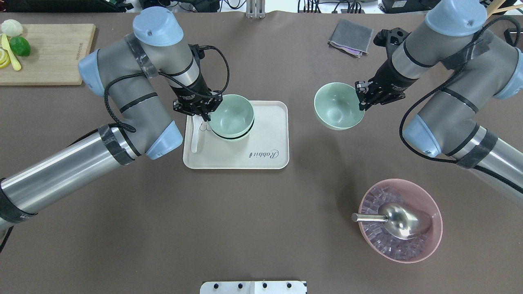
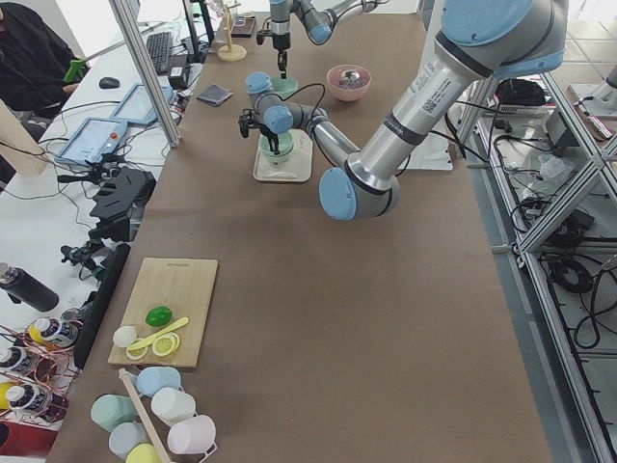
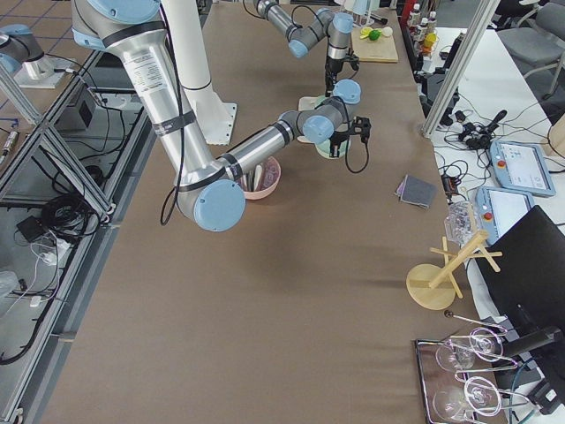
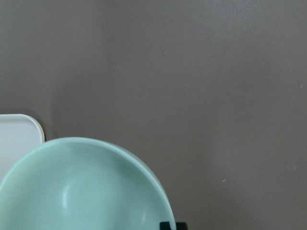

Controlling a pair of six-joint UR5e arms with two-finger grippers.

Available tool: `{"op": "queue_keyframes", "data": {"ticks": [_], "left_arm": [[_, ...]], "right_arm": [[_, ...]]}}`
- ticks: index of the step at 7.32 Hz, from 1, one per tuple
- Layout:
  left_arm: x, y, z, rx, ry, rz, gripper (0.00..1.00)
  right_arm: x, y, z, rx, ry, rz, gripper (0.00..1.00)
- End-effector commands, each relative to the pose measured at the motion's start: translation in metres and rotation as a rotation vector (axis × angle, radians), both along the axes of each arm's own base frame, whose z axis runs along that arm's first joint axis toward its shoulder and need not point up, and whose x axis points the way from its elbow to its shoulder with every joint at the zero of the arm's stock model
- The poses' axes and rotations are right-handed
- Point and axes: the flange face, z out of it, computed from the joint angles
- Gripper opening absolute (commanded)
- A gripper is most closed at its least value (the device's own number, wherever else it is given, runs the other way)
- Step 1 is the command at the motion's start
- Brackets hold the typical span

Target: Stack green bowls together

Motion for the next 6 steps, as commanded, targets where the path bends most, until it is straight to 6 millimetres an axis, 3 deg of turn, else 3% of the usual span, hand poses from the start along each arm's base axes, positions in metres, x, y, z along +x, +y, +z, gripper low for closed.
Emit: {"op": "queue_keyframes", "data": {"ticks": [1, 6], "left_arm": [[0.0006, -0.0005, 0.0007, -0.002, -0.002, -0.001, 0.00], [0.0006, -0.0014, -0.0024, 0.002, -0.002, -0.008, 0.00]], "right_arm": [[-0.0003, -0.0004, 0.0010, -0.002, 0.001, 0.000, 0.00], [-0.0003, -0.0004, 0.0010, -0.002, 0.001, 0.000, 0.00]]}}
